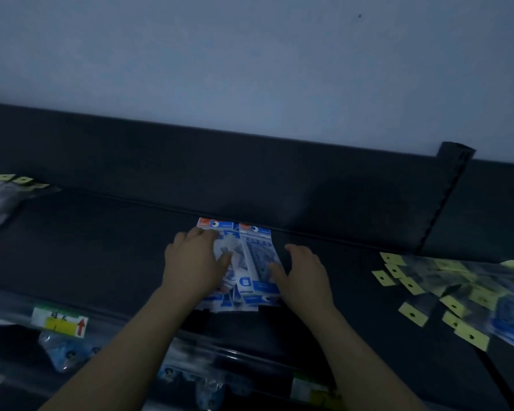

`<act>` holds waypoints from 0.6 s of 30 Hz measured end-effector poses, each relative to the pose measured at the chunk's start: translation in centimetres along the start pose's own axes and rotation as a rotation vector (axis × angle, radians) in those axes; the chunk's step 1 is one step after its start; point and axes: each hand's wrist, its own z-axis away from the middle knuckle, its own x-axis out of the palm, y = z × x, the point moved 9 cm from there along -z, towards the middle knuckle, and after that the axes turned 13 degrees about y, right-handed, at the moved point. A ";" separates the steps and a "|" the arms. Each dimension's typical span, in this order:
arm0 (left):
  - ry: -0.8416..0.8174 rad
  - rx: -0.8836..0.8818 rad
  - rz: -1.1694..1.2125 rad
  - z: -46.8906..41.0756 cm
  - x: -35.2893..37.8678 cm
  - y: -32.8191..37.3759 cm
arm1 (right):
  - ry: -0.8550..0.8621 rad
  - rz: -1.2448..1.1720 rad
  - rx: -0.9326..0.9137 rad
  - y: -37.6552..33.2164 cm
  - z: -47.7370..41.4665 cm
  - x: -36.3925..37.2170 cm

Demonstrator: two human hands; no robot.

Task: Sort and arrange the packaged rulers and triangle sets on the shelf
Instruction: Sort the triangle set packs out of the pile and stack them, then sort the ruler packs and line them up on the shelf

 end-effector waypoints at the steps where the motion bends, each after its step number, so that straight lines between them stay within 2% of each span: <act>1: 0.015 0.044 0.026 0.1 -0.1 1.3 | 0.011 0.006 -0.027 0.0 0.1 -0.6; 4: 0.040 0.141 0.135 0.9 0.3 5.1 | 0.046 0.058 -0.075 0.8 0.6 -2.7; 9: -0.013 0.263 0.303 2.7 2.5 11.9 | 0.115 0.216 -0.076 4.8 1.3 -7.0; 18: -0.202 0.464 0.363 6.2 8.0 26.1 | 0.151 0.398 0.089 18.7 1.5 -15.6</act>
